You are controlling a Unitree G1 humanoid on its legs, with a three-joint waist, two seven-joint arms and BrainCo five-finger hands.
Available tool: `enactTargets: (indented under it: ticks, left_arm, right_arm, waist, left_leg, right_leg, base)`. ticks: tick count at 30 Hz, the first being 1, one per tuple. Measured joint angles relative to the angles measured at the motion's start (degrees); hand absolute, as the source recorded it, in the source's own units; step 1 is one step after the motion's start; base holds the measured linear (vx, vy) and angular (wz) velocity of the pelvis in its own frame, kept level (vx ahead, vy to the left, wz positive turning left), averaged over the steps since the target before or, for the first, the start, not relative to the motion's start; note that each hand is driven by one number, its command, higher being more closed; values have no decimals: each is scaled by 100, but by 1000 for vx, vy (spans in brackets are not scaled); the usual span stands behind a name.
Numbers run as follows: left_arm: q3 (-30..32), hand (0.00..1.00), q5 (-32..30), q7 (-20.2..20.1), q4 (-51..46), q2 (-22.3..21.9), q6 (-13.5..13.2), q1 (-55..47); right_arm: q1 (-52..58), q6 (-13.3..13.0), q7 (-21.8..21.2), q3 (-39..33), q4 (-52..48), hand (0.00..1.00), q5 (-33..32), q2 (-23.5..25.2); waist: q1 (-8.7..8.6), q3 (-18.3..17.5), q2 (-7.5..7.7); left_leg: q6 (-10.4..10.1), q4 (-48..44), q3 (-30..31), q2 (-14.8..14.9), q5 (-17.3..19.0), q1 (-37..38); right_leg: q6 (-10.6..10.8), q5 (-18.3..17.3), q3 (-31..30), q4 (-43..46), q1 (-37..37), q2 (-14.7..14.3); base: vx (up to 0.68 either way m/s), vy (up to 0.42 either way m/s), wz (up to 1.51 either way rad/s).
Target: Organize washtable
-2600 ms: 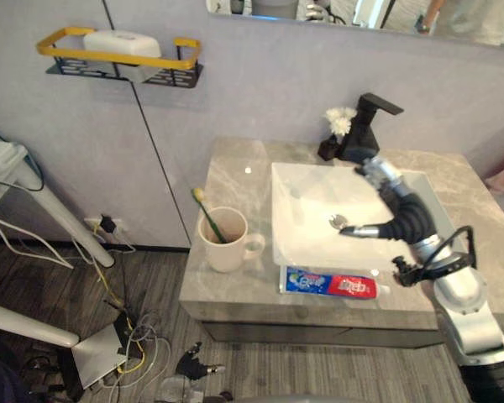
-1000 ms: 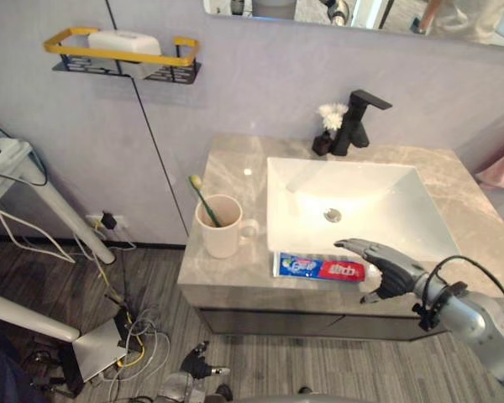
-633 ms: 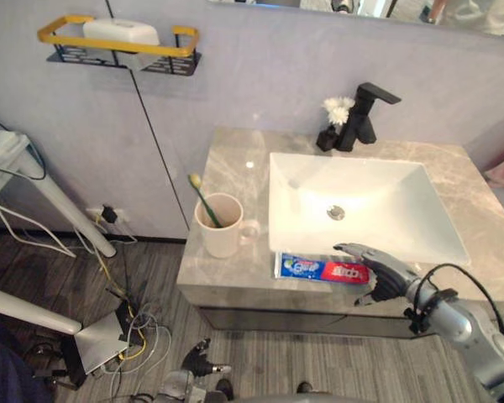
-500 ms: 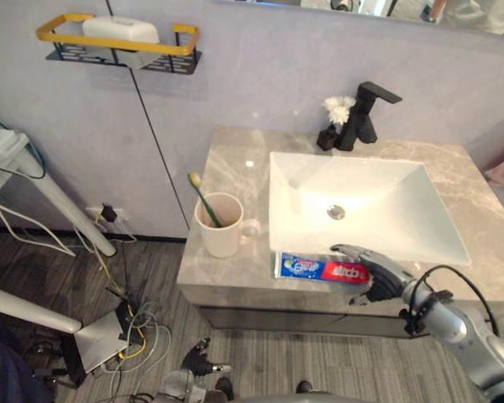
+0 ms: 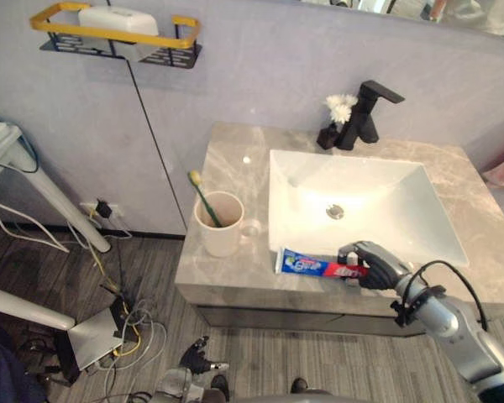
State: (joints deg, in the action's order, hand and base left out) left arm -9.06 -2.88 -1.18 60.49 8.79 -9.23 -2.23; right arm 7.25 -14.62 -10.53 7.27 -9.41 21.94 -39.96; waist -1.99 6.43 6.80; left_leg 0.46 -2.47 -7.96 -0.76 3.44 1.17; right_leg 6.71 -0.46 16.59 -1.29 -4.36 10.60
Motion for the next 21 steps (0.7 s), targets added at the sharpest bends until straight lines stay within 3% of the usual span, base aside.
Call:
enactTargets:
  ticks: [14,21]
  left_arm:
    - [20,0,2,3,0,35,1,-2]
    - [74,0,9,28,-3,39,0,-20]
  right_arm:
    - [7,5,-71,-5,1,100,-202,136]
    - [63,1,188,-439,-186,100,-211,316]
  waist:
    - [-5,10,38]
    - [-30,-1,16]
  left_leg:
    - [0,46,-16,-6,-1,56]
    - [0,45,-14,-8,-2,57]
  right_leg:
    - [0,0,-22,-10,-31,-2]
    - [0,0,-22,-9,-31,-2]
  base:
    - [0,0,-1]
    - [0,0,0]
